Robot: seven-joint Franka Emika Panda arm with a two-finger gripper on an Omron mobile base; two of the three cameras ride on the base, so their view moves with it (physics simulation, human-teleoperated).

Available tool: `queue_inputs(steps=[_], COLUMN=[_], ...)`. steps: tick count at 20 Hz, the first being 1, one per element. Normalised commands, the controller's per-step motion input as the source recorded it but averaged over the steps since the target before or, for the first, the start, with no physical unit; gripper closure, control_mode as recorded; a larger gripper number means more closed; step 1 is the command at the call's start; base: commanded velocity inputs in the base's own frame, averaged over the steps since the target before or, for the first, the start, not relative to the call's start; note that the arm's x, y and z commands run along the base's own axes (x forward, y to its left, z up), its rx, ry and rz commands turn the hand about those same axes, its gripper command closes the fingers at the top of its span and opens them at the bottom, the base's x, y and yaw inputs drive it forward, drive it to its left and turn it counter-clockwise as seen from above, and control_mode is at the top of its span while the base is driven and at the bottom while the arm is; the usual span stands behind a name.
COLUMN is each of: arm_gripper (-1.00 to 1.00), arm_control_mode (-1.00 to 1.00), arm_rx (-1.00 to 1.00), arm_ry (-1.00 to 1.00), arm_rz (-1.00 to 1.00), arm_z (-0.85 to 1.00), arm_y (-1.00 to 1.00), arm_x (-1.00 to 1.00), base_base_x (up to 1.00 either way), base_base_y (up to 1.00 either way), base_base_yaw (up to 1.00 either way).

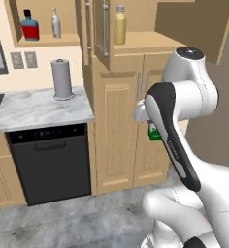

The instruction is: Sort all alcoholic drinks to one cabinet, and non-alcoholic drinks to the other.

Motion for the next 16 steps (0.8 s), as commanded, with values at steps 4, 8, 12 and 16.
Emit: queue_inputs(steps=[4,8,12,16], arm_gripper=[1.00,1.00,1.00,1.00], arm_control_mode=[1.00,1.00,1.00,1.00], arm_rx=[0.00,0.00,0.00,0.00], arm_ry=[0.00,0.00,0.00,0.00], arm_rz=[0.00,0.00,0.00,0.00], arm_z=[0.00,0.00,0.00,0.00], arm_y=[0.00,0.00,0.00,0.00], arm_x=[0.00,0.00,0.00,0.00], base_base_x=[0.24,0.68,0.96,1.00], base_base_y=[-0.82,-0.62,-0.45,-0.09], base_base_yaw=[0.00,0.00,0.00,0.00])
